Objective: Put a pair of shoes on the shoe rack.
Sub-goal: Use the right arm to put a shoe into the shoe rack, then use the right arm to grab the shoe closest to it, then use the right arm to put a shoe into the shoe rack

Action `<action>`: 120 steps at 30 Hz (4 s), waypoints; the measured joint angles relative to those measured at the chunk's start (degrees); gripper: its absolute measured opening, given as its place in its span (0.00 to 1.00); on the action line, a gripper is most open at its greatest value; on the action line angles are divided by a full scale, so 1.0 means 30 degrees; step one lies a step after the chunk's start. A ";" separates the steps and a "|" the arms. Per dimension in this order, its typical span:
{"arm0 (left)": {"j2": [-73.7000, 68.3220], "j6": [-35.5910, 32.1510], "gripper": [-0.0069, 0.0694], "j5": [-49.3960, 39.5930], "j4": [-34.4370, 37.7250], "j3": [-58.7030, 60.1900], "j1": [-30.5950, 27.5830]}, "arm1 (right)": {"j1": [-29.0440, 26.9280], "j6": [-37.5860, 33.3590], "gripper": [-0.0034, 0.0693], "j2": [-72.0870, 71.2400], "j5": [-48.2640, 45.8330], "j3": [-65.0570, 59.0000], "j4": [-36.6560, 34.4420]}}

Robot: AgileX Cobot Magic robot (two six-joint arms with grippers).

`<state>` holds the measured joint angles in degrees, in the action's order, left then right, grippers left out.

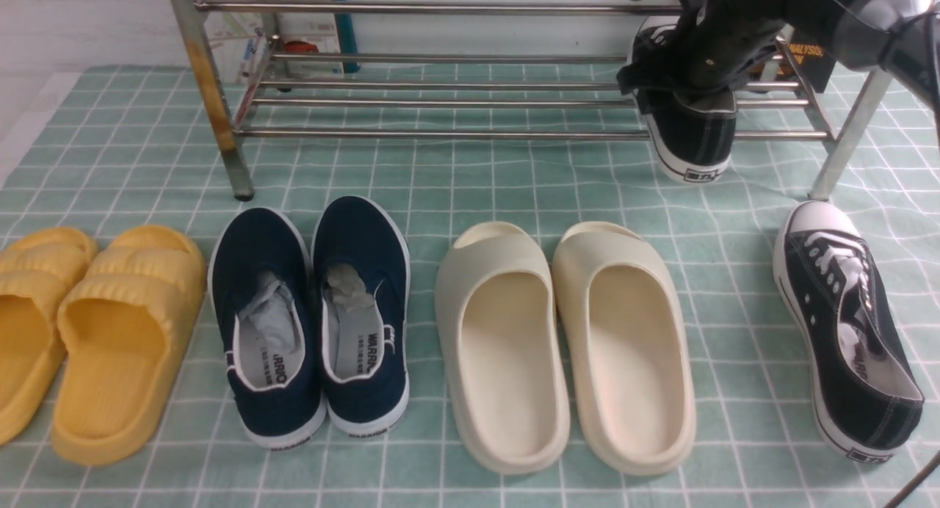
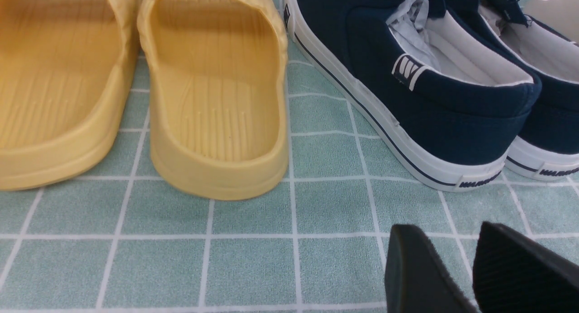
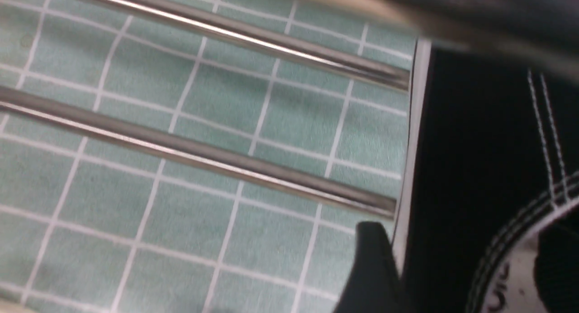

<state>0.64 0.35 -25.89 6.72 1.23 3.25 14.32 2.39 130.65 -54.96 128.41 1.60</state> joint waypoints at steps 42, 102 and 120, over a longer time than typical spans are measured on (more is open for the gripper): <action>0.0000 0.0000 0.38 0.0000 0.0000 0.0000 0.0000 | -0.0609 0.5110 0.12 -1.1035 0.5015 -2.3591 0.2558; 0.0000 0.0000 0.38 0.0000 0.0000 0.0000 0.0000 | -0.1883 0.1570 0.10 -0.0674 0.0040 -0.2379 0.2594; 0.0000 0.0000 0.38 0.0000 0.0000 0.0000 0.0000 | -0.1903 -0.1567 0.67 -0.3181 -0.0997 -0.2319 0.0731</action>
<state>0.64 0.35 -25.89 6.72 1.23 3.25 8.61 -2.31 121.11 -57.95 121.45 3.79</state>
